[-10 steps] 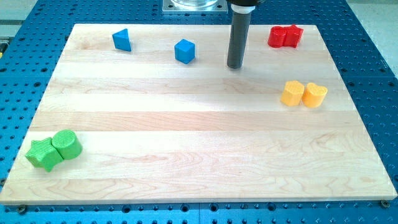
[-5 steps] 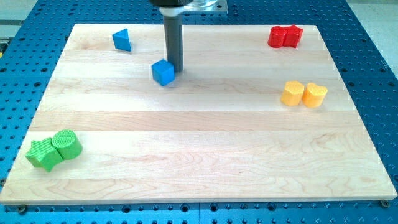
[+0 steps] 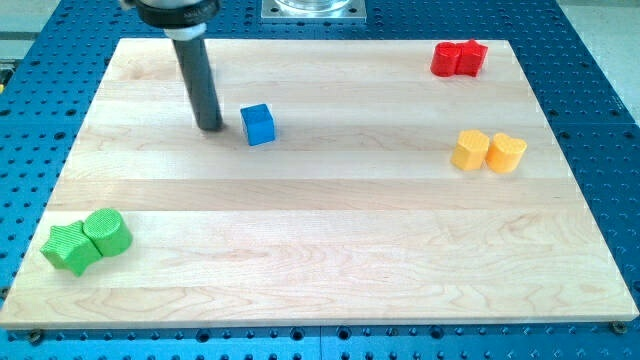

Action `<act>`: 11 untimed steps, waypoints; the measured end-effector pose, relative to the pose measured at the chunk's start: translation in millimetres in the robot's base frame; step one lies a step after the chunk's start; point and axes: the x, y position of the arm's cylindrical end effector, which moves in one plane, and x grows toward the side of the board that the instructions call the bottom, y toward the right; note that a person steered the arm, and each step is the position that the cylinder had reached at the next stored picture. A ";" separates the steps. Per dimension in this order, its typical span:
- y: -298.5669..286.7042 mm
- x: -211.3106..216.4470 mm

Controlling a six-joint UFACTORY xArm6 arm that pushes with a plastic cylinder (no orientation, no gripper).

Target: Push the cube to the bottom center of the board

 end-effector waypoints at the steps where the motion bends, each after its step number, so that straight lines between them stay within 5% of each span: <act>1: 50.1 2.3; 3: 80.5 -27.0; 5: 81.6 90.9; 6: 76.1 47.9; 7: 93.7 48.7; 9: 114.0 109.7; 11: 149.8 37.4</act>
